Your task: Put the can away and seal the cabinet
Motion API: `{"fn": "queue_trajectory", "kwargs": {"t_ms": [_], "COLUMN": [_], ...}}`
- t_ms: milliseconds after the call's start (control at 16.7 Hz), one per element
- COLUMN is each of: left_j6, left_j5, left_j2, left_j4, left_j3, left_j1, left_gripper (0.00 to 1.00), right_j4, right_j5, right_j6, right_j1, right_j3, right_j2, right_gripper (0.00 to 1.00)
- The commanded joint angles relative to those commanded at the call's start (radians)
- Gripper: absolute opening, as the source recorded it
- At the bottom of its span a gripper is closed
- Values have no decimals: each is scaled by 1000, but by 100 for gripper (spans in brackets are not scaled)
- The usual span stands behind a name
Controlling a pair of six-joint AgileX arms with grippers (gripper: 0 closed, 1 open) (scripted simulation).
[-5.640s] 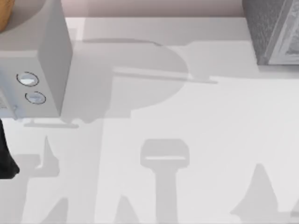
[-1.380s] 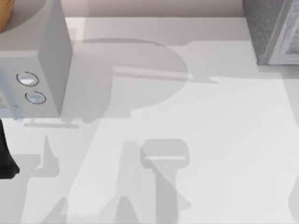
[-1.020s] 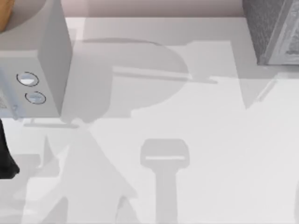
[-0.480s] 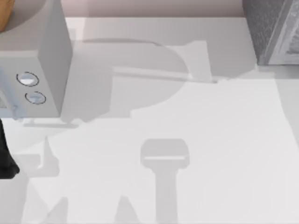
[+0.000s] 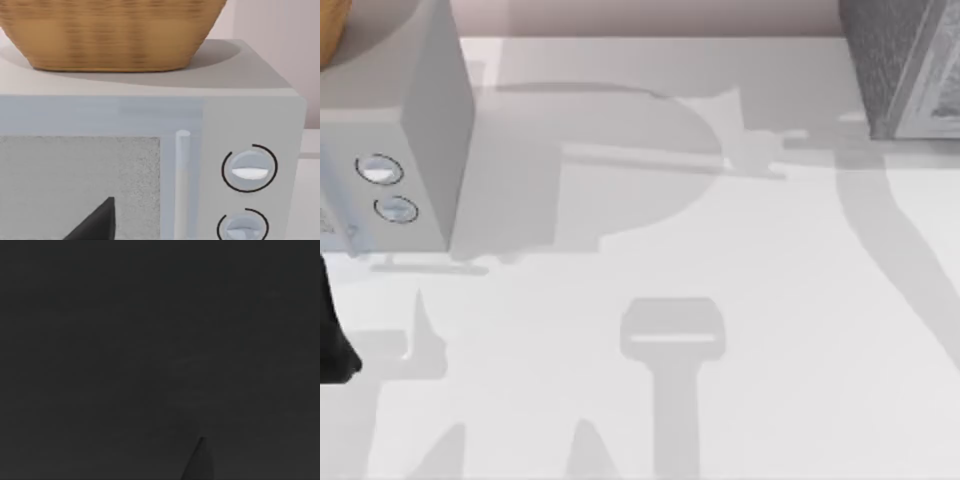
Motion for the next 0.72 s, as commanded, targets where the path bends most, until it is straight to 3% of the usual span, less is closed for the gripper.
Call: {"fn": "queue_trajectory", "kwargs": {"t_ms": [720], "left_j6": [0], "left_j5": [0], "left_j2": [0], "left_j4": [0], "left_j3": [0], "left_j1": [0], "left_gripper": [100], "right_j4": [10], "right_j5": [-8], "right_j6": [-6], "right_j1": [-33], "right_j3": [44], "right_j2": [38], "right_gripper": [100]}}
